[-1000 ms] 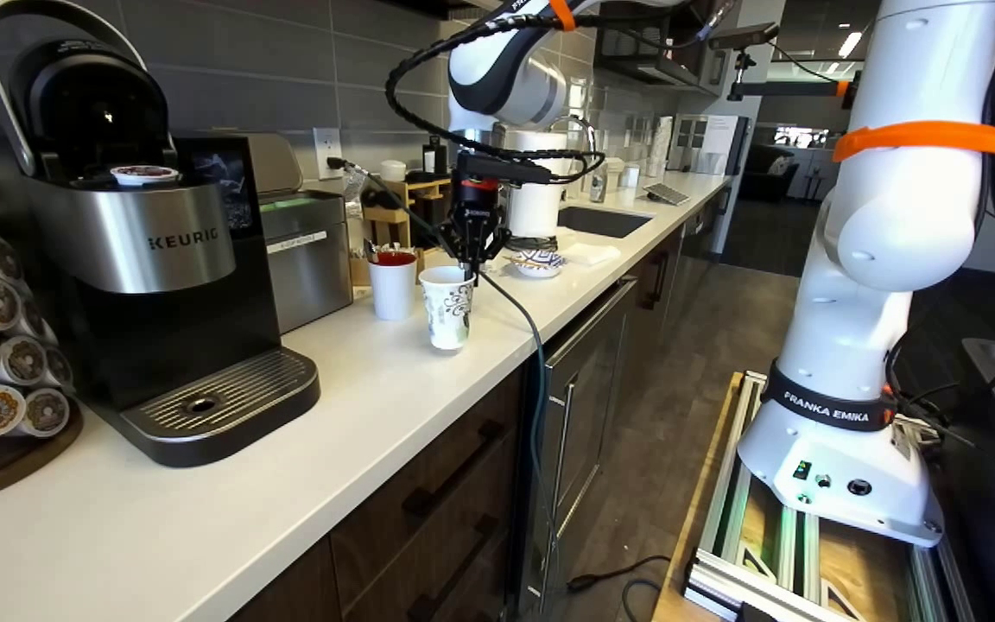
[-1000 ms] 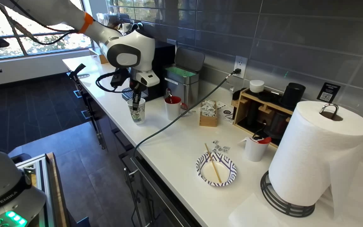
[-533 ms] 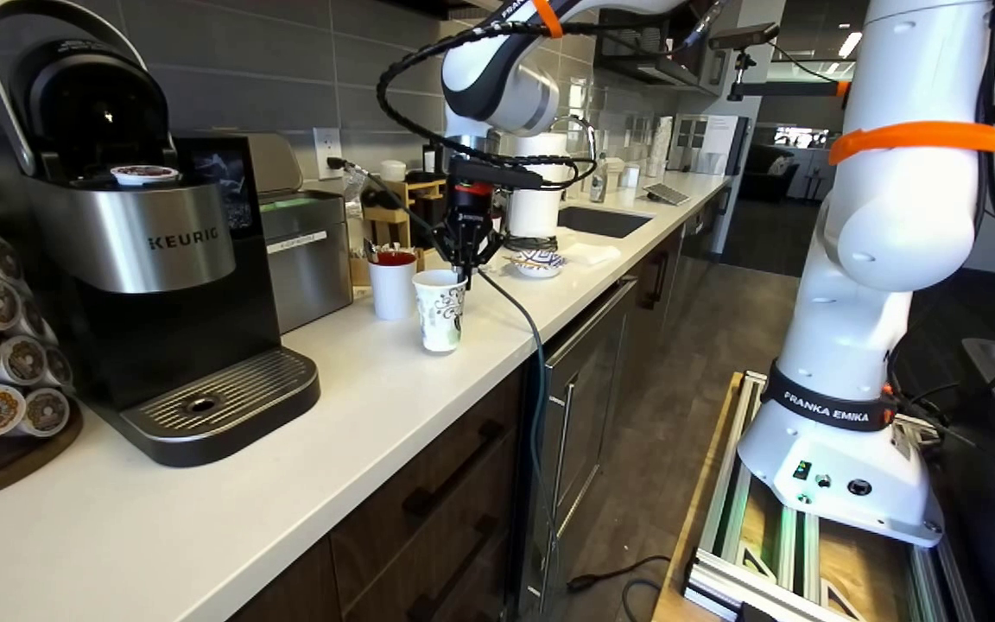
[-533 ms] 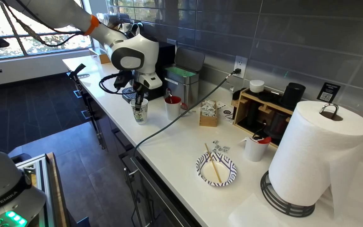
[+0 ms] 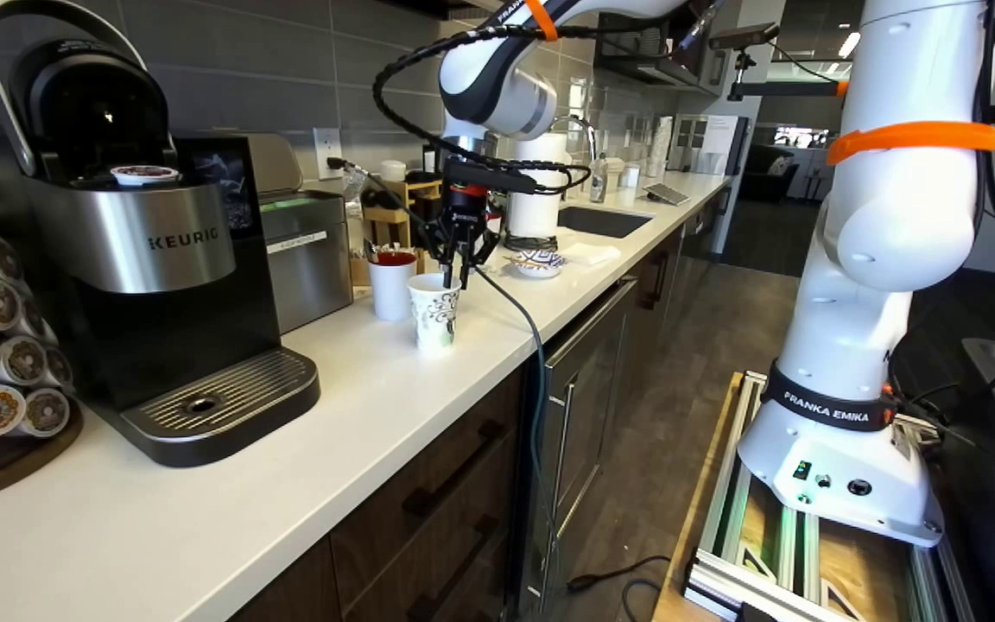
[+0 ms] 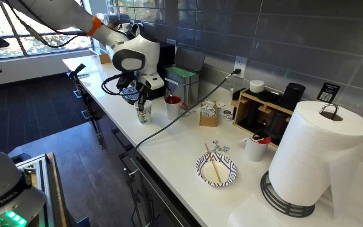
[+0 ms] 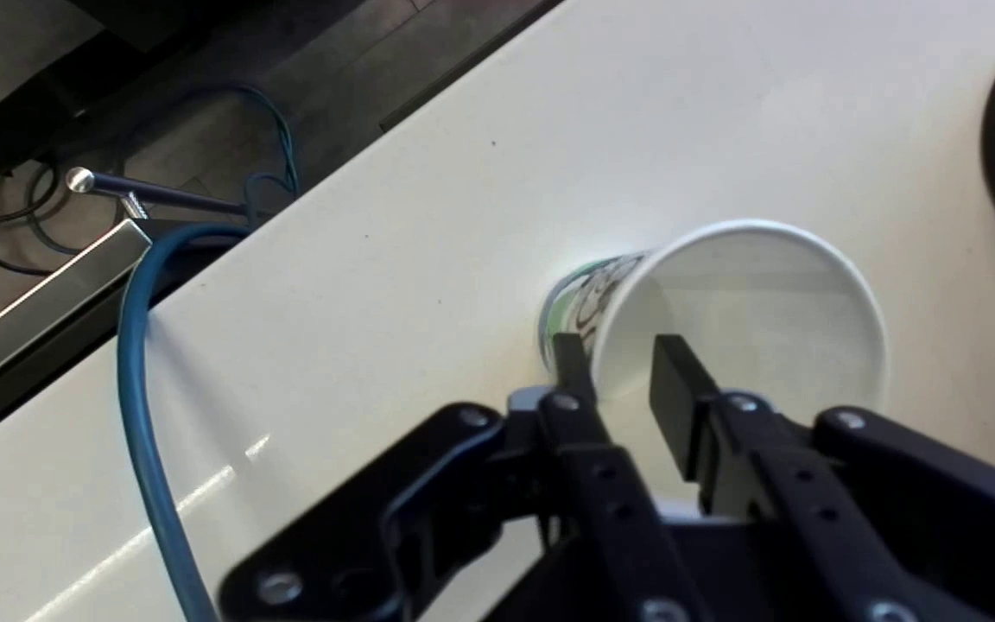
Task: Pick up the cup and put it on the counter
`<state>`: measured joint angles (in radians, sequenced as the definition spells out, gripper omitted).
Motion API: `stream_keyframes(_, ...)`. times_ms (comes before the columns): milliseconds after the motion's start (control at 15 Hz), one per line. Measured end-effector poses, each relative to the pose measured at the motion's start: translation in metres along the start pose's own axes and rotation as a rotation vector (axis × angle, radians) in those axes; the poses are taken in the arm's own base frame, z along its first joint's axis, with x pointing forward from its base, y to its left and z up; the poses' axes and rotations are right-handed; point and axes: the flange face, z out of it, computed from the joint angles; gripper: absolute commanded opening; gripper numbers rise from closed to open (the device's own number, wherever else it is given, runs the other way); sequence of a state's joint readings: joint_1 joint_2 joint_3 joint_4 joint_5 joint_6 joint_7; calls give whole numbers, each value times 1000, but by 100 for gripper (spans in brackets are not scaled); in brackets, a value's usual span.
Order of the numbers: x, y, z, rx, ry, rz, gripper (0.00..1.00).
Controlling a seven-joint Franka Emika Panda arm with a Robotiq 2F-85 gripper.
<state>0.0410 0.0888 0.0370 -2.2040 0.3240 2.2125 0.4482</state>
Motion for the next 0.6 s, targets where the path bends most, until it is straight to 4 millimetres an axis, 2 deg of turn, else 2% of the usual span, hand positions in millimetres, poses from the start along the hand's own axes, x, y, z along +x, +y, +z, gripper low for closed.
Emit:
stream_keyframes(333,0,-1,-6,7,10,-8,96)
stream_keyframes(400,-2,-2,-11,12,17,-18,99)
stream_keyframes(600,-10,2,-36,31,58,-72,100)
